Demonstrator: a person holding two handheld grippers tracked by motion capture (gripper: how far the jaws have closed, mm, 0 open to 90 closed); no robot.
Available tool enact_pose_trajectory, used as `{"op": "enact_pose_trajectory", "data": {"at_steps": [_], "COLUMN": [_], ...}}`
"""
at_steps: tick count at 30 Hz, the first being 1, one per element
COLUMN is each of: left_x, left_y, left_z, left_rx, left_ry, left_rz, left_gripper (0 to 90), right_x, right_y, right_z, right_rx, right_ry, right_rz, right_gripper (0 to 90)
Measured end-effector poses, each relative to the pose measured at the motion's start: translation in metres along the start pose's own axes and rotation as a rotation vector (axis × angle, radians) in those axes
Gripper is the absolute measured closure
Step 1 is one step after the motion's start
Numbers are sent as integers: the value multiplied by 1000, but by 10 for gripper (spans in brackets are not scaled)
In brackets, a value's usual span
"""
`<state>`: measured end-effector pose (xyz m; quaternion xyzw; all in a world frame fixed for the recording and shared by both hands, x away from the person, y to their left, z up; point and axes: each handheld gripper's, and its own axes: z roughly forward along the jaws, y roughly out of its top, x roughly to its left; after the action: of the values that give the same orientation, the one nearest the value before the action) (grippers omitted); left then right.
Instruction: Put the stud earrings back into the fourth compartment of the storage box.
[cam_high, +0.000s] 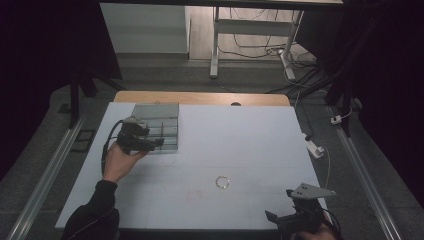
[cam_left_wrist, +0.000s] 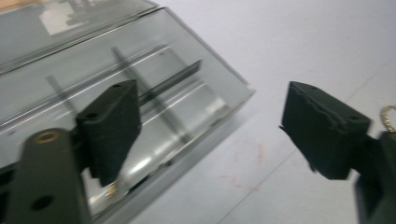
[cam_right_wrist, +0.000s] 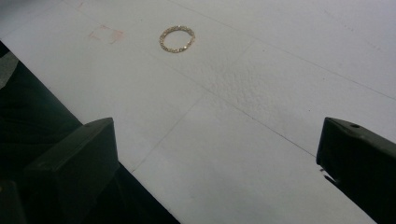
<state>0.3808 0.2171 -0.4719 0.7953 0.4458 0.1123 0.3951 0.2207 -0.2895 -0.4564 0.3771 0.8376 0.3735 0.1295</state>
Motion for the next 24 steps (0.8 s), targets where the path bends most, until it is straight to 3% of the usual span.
{"op": "enact_pose_trajectory", "data": {"at_steps": [4,12,17,24], "left_x": [-12,-33,-54,-85], "left_y": [4,11,15,20], "left_z": [3,11,20,35], "left_rx": [10,6,13,40], "left_ry": [-26,-73,-84,-134], "left_rz": [37,68,144,220], "left_gripper": [111,0,0,0], "right_x": [0,0,0,-1], "right_y": [0,0,0,0], "right_z": [0,0,0,0], "right_rx": [2,3,3,-4], "right_ry": [0,1,2,2], "right_rz": [0,0,3,9], "right_gripper": [0,0,0,0]}}
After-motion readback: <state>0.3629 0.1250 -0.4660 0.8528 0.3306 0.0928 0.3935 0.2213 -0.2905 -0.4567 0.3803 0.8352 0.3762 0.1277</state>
